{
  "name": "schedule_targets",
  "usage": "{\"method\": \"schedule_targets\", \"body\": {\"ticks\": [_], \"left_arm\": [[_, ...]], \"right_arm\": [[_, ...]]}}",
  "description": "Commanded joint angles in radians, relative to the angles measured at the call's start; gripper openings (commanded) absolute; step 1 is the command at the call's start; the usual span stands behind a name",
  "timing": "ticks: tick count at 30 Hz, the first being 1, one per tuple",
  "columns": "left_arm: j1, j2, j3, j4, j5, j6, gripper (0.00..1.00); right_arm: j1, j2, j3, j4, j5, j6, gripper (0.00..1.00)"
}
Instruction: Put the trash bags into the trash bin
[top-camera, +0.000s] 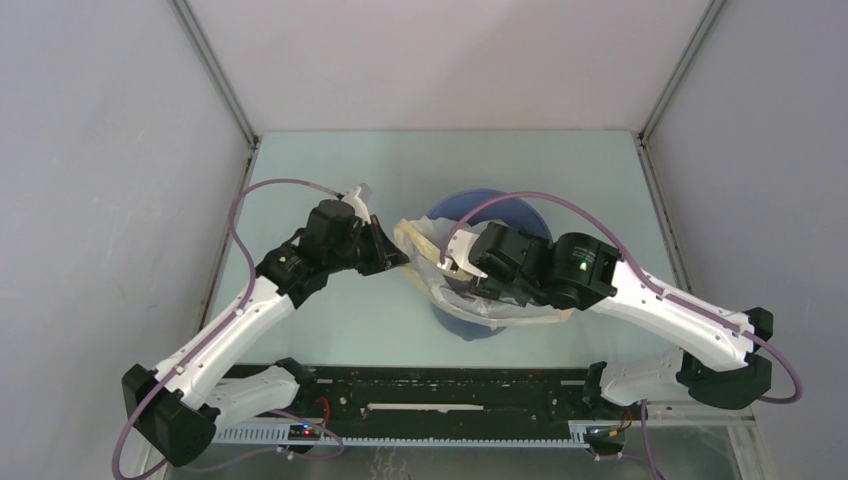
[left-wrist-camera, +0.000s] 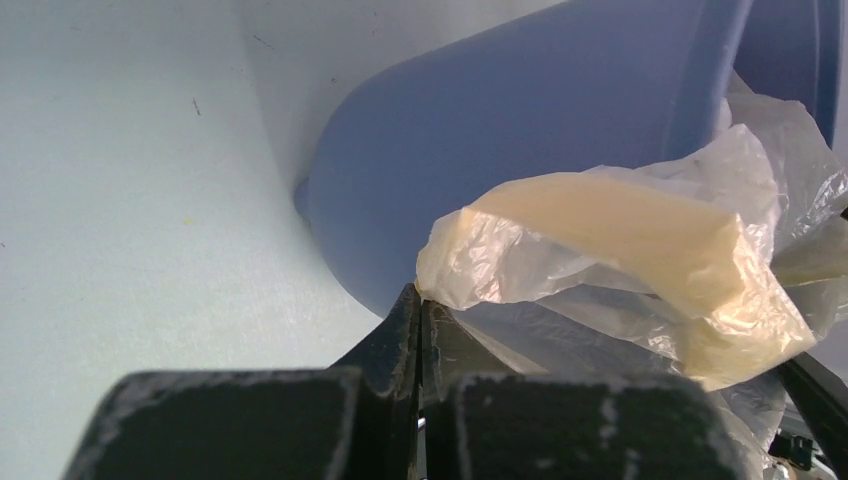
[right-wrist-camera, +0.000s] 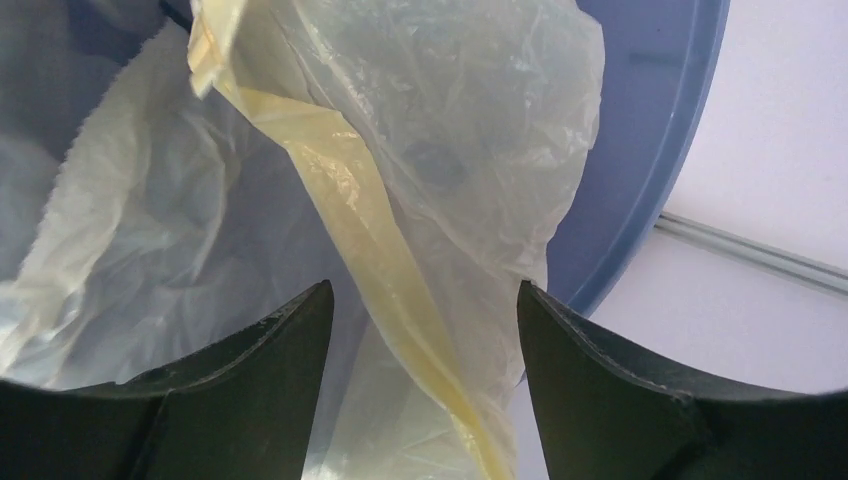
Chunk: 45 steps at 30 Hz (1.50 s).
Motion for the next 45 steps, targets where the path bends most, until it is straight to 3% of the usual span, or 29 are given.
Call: {"method": "schedule_targets", "body": {"ticks": [1,7,10,14,20,28,35,40,45], "left_arm": [[0.005,0.001,0.04,0.027,0.013,0.001,0.0],[0.005,0.007,0.044,0.034,0.018,-0.003,0.0],[0.005,0.005,0.039,0.041,0.019,-0.01,0.0],[0.005,0.002,0.021,0.045,0.018,-0.016,0.0],[0.006,-0.01,0.004,0.045,0.01,-0.023,0.0],[0.005,-0.014,-0.01,0.043,0.016,-0.034,0.0],[0.005,-0.027,-0.031,0.048,0.028,-0.046,0.0],[0.005,-0.024,-0.031,0.051,0.042,-0.046,0.0],[0.005,-0.027,-0.032,0.052,0.058,-0.042,0.0]], "right_arm": [[0.008,-0.035,-0.037,0.158,0.088,-0.092,0.77],[0.004,0.019,-0.049,0.2,0.156,-0.102,0.71],[0.001,0.029,-0.017,0.205,0.158,-0.076,0.44],[-0.006,0.001,0.024,0.202,0.082,-0.033,0.34],[-0.13,-0.064,0.019,0.272,-0.088,0.018,0.0],[-0.518,-0.144,-0.052,0.497,-0.591,0.2,0.01],[-0.817,-0.067,-0.052,0.602,-1.002,0.358,0.04],[-0.907,0.059,-0.01,0.659,-1.12,0.485,0.05],[-0.959,0.219,0.137,0.557,-1.173,0.569,0.04]]}}
